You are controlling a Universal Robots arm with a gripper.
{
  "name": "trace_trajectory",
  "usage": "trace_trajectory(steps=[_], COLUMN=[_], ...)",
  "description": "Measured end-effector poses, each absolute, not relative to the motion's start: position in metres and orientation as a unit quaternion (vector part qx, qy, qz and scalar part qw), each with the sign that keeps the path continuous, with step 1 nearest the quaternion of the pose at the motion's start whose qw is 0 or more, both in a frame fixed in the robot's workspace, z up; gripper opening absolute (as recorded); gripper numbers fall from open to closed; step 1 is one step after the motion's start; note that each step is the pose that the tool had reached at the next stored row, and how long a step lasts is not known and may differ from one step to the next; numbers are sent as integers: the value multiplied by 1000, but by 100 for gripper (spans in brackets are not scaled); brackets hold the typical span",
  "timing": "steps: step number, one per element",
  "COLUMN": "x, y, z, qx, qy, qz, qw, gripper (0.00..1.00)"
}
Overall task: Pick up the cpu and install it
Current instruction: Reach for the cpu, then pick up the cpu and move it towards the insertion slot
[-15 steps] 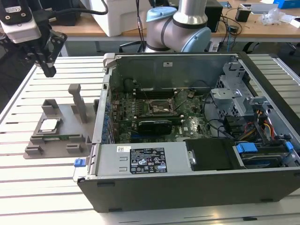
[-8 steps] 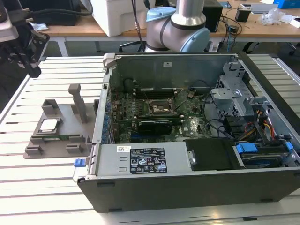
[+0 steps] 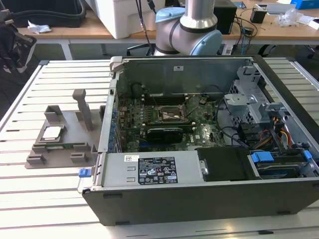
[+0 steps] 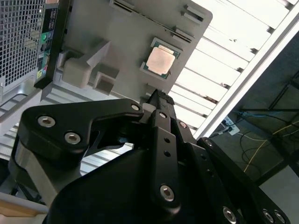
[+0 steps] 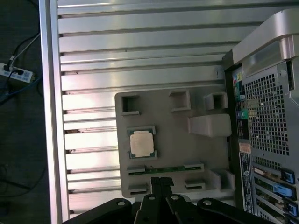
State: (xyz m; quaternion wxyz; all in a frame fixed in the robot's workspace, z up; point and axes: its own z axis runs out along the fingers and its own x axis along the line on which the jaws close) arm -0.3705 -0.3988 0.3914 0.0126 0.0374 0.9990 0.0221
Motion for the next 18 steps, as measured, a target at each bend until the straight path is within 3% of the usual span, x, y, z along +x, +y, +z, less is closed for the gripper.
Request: trace_trajectory(steps=[16, 17, 18], x=[-372, -372, -372], y=[-399, -399, -399], z=[391, 391, 391], qx=[37, 37, 37], qy=[999, 999, 999], qz=[22, 22, 22], qw=[13, 13, 13], gripper=[11, 11, 24])
